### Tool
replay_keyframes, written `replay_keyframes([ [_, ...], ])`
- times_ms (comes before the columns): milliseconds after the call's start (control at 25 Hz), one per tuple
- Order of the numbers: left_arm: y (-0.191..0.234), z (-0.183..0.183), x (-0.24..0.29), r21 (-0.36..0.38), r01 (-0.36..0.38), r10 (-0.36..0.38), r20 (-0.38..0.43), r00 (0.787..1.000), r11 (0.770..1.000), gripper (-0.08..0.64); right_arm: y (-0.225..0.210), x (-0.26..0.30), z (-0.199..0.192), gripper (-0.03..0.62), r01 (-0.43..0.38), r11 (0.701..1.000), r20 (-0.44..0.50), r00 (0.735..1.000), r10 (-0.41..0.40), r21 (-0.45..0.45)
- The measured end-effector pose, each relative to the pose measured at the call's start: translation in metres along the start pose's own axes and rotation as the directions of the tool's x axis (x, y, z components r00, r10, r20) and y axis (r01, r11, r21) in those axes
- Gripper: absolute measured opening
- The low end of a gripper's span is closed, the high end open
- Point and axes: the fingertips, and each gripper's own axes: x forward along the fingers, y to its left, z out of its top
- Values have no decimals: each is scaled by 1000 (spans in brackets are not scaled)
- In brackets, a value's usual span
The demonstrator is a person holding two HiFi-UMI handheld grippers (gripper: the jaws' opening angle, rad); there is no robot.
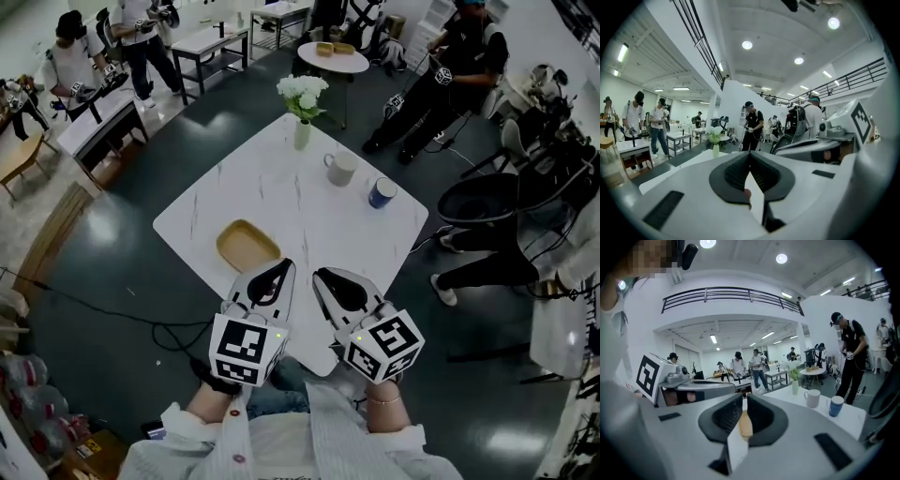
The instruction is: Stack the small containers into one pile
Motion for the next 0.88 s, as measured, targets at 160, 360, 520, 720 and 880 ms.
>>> replay_keyframes([
  [160,-30,22,0,18,38,-39,46,998,999,17,-4,-24,18,24,15,1000,48,999,-14,-15],
  [360,-61,34,1,28,70,-72,62,995,997,17,-11,-47,25,14,31,999,60,998,-30,-29],
  [520,-71,34,3,39,91,-93,52,994,995,17,-16,-52,26,12,32,999,62,998,-30,-27],
  [720,-70,37,3,47,106,-108,39,993,993,17,-16,-50,30,11,32,999,62,998,-31,-10],
  [880,-64,35,3,46,104,-106,31,994,993,17,-15,-44,32,11,24,1000,64,998,-24,0],
])
